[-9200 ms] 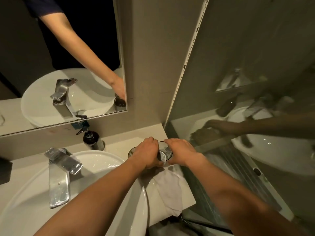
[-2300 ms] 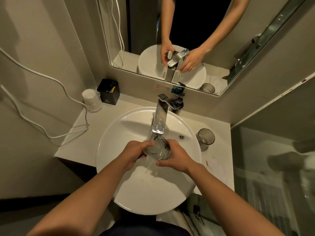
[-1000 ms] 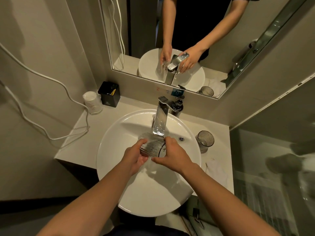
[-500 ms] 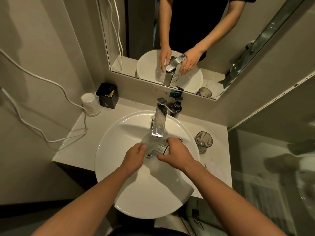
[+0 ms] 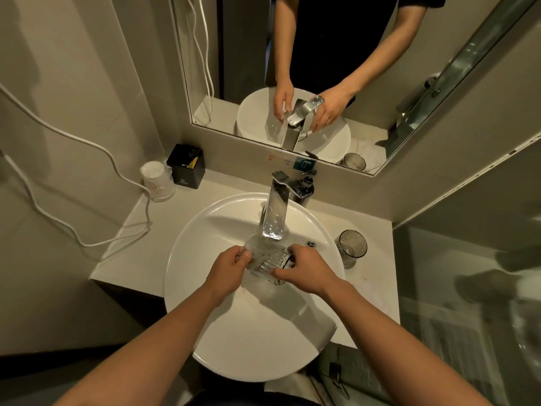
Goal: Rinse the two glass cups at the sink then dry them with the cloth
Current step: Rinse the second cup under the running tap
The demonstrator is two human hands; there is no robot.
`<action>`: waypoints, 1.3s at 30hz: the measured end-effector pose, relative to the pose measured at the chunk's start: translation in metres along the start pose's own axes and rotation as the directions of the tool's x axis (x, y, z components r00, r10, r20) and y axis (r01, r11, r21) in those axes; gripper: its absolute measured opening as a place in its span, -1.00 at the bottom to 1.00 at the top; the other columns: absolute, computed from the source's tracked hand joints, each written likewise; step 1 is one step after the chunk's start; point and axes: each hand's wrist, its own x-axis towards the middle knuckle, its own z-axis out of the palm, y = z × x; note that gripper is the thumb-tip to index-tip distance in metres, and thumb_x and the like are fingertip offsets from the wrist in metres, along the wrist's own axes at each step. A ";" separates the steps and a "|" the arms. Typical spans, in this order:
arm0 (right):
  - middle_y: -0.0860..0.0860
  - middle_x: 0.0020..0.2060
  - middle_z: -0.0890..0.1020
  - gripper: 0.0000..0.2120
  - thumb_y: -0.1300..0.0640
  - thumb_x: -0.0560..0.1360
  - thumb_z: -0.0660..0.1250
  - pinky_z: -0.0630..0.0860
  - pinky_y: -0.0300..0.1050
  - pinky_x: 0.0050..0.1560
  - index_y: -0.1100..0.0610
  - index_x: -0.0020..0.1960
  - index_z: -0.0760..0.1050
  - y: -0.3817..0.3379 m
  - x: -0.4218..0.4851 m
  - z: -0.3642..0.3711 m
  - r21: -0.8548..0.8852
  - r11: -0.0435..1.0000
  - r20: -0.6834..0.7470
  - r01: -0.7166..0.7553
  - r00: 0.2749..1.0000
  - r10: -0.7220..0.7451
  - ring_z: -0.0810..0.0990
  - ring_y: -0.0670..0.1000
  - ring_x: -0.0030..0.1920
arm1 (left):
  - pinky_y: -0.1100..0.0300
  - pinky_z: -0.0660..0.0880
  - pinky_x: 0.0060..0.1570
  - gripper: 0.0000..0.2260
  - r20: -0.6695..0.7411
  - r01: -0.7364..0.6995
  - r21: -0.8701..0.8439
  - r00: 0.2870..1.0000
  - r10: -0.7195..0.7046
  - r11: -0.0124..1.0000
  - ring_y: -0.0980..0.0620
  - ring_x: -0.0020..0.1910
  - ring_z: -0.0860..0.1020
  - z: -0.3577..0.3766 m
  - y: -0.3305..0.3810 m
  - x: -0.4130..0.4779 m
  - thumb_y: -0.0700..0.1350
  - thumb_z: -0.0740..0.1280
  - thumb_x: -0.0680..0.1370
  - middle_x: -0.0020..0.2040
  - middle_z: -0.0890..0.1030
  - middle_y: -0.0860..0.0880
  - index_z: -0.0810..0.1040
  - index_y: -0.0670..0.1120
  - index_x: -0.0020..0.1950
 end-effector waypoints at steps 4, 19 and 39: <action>-0.08 -0.19 0.63 -0.75 -0.08 0.43 0.53 0.49 -0.17 -0.22 -0.01 -0.01 0.54 0.005 -0.004 -0.002 0.085 0.996 0.041 0.002 0.999 -0.005 0.57 -0.09 -0.22 | 0.20 0.48 -0.06 -0.78 0.009 0.023 -0.117 1.000 -0.022 0.993 0.23 -0.26 0.60 -0.002 0.003 0.001 -0.22 0.24 0.70 -0.20 0.66 0.01 0.63 -0.17 -0.08; 0.16 0.55 0.40 -0.36 0.21 0.51 0.34 0.34 0.06 0.52 0.21 0.57 0.33 -0.033 -0.009 -0.057 -0.450 0.848 -0.413 0.282 0.775 -0.477 0.33 0.15 0.57 | 0.14 0.48 -0.10 -0.71 -0.065 0.101 -0.130 0.992 -0.111 0.986 -0.04 -0.19 0.60 0.000 0.005 0.004 -0.26 0.22 0.68 -0.27 0.63 -0.07 0.57 -0.14 -0.21; 0.03 -0.03 0.64 -0.73 0.00 0.51 0.23 0.50 0.04 0.00 0.08 0.12 0.57 -0.028 -0.039 -0.034 -0.602 0.753 -0.234 0.264 0.844 -0.483 0.61 0.16 0.00 | 0.16 0.52 -0.18 -0.69 -0.026 0.194 -0.255 0.978 -0.207 0.947 -0.02 -0.27 0.57 0.008 0.024 -0.003 -0.36 0.20 0.63 -0.28 0.64 -0.10 0.61 -0.15 -0.22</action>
